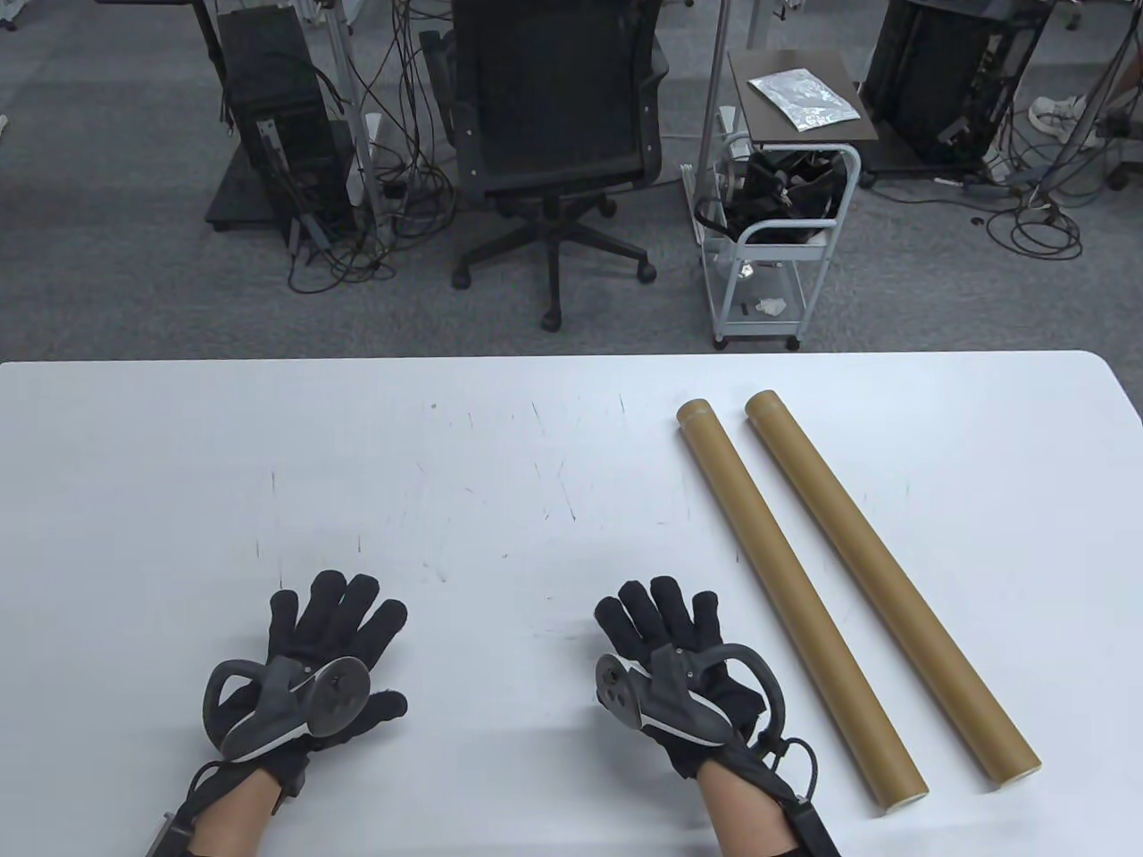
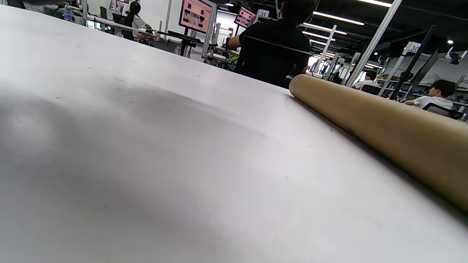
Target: Roll up mouse pads and store in mailing tubes
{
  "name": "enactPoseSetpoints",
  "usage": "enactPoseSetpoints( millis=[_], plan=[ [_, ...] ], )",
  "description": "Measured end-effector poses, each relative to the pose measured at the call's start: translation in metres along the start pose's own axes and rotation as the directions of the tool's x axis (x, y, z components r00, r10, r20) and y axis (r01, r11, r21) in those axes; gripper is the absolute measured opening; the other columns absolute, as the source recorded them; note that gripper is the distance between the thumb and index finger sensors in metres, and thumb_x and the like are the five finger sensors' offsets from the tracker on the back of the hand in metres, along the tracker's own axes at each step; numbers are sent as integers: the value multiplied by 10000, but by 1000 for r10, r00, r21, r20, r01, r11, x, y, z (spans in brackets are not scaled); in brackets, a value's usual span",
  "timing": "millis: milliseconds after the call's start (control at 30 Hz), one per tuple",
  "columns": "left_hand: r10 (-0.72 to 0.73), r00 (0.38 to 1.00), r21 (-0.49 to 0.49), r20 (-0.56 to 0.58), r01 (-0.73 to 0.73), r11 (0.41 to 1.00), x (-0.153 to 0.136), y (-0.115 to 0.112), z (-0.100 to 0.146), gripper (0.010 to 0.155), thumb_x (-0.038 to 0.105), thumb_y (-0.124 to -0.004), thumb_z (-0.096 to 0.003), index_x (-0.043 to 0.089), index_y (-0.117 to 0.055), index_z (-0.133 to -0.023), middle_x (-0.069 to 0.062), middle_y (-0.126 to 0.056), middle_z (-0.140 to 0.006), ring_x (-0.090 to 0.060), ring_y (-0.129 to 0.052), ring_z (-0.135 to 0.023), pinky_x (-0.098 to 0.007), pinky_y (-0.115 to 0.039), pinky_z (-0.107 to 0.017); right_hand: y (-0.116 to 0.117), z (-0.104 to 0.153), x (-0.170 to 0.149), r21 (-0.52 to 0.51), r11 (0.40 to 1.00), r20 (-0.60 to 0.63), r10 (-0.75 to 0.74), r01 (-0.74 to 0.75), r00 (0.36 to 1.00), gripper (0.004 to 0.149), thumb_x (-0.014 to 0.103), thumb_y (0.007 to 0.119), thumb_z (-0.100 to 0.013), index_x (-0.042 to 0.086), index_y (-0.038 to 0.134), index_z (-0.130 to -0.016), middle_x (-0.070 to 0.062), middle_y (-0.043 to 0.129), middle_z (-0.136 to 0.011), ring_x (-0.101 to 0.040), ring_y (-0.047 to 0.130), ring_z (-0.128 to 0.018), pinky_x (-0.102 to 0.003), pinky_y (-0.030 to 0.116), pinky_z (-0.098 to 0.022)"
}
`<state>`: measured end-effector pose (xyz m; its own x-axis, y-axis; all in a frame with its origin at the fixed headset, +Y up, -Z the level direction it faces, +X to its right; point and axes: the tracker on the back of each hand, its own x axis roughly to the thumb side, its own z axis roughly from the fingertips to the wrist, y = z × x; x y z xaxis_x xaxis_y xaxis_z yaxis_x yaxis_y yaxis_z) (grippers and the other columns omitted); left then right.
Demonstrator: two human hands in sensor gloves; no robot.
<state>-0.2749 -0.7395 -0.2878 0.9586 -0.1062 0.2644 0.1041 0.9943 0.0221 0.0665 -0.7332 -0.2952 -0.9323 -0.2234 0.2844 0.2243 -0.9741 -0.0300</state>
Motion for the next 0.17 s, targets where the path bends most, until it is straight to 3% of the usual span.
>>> enactPoseSetpoints(
  millis=[167],
  plan=[
    [2, 1000, -5, -4, -2, 1000, -1, -1, -1, 926, 815, -580, -284, 520, -223, -1086, 120, -156, -1244, -264, -140, -1191, -617, -279, -868, 0, 0, 0, 9, 1000, 3, -2, 2, 1000, 837, 646, 577, -410, 364, 222, -1114, 37, 225, -1226, -328, 201, -1126, -608, 272, -801]
  ],
)
